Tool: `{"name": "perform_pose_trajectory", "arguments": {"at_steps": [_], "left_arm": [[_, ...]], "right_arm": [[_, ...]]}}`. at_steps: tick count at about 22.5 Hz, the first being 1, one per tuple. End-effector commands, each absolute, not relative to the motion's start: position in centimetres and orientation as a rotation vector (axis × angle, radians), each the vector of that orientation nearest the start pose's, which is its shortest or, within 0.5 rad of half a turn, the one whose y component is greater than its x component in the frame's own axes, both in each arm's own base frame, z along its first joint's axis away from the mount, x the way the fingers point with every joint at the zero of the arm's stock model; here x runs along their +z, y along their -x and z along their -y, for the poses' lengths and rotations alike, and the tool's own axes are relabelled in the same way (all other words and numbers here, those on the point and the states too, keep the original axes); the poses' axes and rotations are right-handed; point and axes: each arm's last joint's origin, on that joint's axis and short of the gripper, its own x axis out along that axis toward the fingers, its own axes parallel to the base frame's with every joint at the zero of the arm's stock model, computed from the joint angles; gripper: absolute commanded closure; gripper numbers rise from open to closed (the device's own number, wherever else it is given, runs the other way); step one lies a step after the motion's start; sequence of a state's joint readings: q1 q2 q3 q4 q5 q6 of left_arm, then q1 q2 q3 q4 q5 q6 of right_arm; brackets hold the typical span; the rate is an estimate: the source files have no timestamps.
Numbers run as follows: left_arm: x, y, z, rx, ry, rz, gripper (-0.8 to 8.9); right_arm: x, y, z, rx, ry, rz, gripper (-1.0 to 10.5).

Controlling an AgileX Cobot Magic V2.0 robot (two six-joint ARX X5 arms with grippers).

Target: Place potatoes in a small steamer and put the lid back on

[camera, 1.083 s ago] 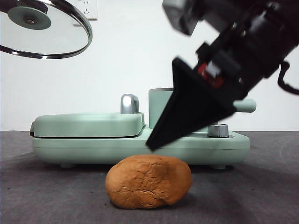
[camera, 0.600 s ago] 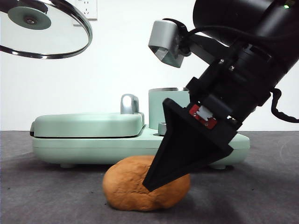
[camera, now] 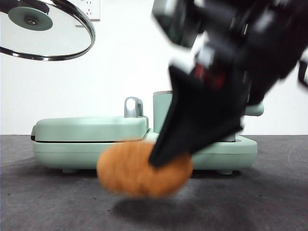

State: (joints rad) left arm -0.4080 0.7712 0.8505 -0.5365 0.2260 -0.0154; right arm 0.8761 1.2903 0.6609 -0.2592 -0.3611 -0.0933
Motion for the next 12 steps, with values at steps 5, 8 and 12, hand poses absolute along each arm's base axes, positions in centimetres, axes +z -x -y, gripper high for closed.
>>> {"name": "perform_pose_trajectory", "arguments": {"at_steps": [5,8,12], "left_arm": [[33.1,-14.1,6.9,-0.625,-0.024,-0.425,7.98],[33.1,-14.1,6.9,-0.625,-0.024,-0.423,7.97],[33.2,-14.1,6.9,-0.626,-0.027,-0.416,7.98]], "right_arm": [[27.8,-12.7,-16.2,0.967,0.229,-0.876,7.2],[31.4,-12.5,-15.2,0.856,0.213,-0.857,7.2],[35.8,-13.1,-14.3,0.77,0.171,-0.784,7.2]]}}
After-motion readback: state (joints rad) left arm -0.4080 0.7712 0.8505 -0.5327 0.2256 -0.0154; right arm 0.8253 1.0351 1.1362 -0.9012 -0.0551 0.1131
